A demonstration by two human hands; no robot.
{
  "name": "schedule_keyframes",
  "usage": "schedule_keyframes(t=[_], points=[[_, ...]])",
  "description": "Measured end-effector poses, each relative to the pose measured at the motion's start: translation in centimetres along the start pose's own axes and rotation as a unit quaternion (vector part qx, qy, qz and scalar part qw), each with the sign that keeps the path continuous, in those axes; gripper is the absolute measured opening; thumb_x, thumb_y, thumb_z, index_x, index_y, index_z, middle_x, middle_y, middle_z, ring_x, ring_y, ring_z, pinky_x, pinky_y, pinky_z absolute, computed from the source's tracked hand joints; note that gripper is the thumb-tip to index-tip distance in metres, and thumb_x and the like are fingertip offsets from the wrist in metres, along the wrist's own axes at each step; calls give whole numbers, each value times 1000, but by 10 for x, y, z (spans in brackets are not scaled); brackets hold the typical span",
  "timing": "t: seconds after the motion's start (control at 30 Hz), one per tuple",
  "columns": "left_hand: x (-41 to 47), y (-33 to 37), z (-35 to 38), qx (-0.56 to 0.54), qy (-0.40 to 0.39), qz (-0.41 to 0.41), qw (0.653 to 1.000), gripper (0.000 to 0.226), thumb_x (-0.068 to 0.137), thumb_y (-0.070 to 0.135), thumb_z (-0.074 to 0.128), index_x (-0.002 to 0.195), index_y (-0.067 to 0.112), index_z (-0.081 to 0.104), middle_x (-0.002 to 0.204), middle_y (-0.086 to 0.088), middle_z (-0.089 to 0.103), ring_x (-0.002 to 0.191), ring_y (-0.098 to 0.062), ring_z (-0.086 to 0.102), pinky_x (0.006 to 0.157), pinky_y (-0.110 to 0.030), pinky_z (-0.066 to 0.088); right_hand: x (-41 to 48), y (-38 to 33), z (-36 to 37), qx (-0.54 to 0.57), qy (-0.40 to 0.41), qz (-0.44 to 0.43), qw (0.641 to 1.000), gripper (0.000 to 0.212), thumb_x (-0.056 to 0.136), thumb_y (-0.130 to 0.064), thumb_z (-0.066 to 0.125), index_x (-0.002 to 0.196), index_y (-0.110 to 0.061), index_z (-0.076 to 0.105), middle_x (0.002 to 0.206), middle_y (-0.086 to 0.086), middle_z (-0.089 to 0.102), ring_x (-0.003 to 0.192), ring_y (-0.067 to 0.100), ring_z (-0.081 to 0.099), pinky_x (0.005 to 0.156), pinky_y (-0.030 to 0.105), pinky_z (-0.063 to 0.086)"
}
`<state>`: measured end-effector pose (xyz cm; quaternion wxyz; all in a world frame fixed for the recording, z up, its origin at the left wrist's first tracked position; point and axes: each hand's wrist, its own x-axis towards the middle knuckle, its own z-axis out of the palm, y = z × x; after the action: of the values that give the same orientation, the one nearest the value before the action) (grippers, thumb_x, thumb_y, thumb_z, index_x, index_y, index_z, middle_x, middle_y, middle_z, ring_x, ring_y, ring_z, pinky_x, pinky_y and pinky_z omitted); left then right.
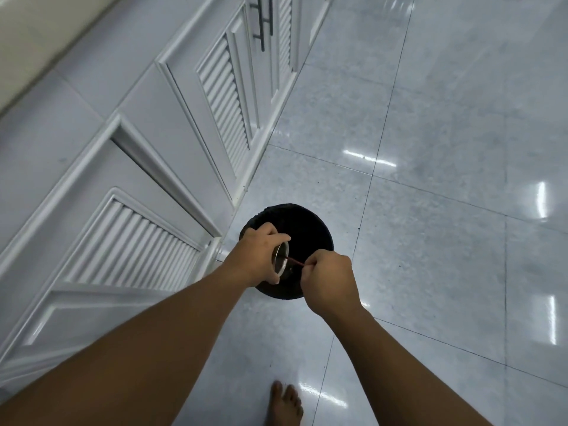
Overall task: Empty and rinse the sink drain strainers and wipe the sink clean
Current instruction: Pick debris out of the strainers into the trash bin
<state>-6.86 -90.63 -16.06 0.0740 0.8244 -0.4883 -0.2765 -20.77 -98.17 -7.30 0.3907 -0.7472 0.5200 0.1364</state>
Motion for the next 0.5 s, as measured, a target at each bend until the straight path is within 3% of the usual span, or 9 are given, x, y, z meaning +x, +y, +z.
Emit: schedule_keyframes(t=[0.1, 0.3, 0.5], points=[[3, 6, 3, 11, -10, -9, 1000, 92, 63, 34, 90, 143, 34, 46, 135, 8, 43, 119, -22, 42, 96, -36, 52, -3, 0, 6, 14, -19, -9, 1000, 18, 97, -6, 55, 108, -7, 70, 96, 9, 68, 79, 22, 64, 66, 25, 47], [8, 12, 10, 34, -26, -24, 999, 93, 62, 29, 90, 143, 33, 46, 132, 7, 41, 117, -23, 40, 95, -37, 52, 6, 8, 7, 3, -37, 13, 999, 23, 99, -5, 55, 118, -4, 68, 111, 13, 68, 96, 26, 67, 83, 28, 55], [10, 11, 13, 47, -28, -53, 997, 93, 63, 27, 89, 144, 33, 44, 133, 6, 40, 119, -25, 39, 94, -37, 52, 6, 13, 1, 23, 6, 11, 1000, 19, 97, -6, 55, 105, -5, 72, 95, 10, 68, 72, 19, 58, 59, 19, 42]])
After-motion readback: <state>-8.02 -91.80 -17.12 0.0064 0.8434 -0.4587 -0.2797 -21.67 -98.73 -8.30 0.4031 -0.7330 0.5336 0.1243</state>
